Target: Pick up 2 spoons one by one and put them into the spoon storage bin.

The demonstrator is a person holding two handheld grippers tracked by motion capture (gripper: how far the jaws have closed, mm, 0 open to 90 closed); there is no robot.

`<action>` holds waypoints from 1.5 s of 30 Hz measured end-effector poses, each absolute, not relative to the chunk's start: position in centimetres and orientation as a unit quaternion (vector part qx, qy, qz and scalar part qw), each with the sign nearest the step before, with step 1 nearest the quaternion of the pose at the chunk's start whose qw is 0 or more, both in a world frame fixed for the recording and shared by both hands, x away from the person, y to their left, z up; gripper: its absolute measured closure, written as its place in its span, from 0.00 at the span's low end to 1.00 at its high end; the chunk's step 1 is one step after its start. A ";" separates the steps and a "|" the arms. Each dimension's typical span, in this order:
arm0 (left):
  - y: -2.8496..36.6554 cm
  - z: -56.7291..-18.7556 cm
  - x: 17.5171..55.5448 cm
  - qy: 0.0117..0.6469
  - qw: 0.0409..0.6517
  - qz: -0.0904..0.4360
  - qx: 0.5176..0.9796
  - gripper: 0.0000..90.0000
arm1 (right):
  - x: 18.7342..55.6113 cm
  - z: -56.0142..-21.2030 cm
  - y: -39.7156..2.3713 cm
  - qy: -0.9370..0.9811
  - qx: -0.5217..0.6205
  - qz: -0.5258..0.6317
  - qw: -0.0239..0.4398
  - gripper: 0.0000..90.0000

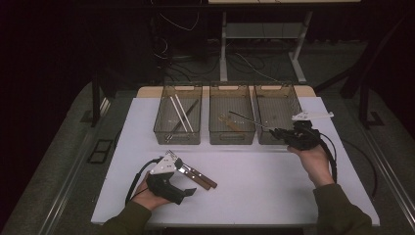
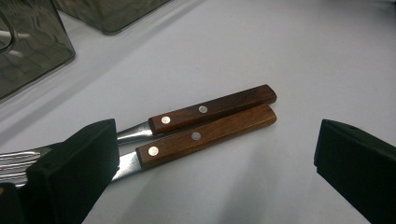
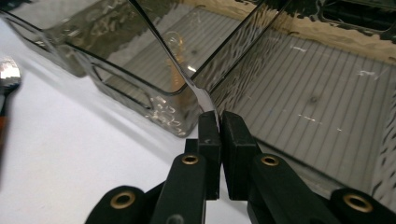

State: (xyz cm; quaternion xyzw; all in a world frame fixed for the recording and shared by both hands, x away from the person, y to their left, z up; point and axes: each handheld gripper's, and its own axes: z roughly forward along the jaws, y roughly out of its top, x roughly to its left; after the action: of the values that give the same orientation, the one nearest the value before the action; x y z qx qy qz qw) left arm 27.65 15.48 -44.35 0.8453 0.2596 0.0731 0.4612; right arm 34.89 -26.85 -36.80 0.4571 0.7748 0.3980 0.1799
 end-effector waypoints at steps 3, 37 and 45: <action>15.5 -44.4 27.7 0.259 0.461 0.073 0.845 0.00 | 35.5 -36.6 -26.3 0.772 0.461 0.396 0.186 0.97; 15.4 -44.2 27.6 0.247 0.466 0.071 0.847 0.00 | 44.3 -35.8 -18.6 0.781 0.505 0.305 0.203 0.96; 15.3 -44.2 27.5 0.247 0.468 0.070 0.846 0.00 | 45.1 -36.2 -17.1 0.788 0.502 0.290 0.206 0.96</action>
State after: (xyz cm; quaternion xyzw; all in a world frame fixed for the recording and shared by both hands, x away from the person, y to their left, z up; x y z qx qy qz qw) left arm 27.54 15.35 -44.18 0.8456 0.2468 0.0701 0.4680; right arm 45.13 -17.11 -36.21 0.5015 0.7884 0.2904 0.2061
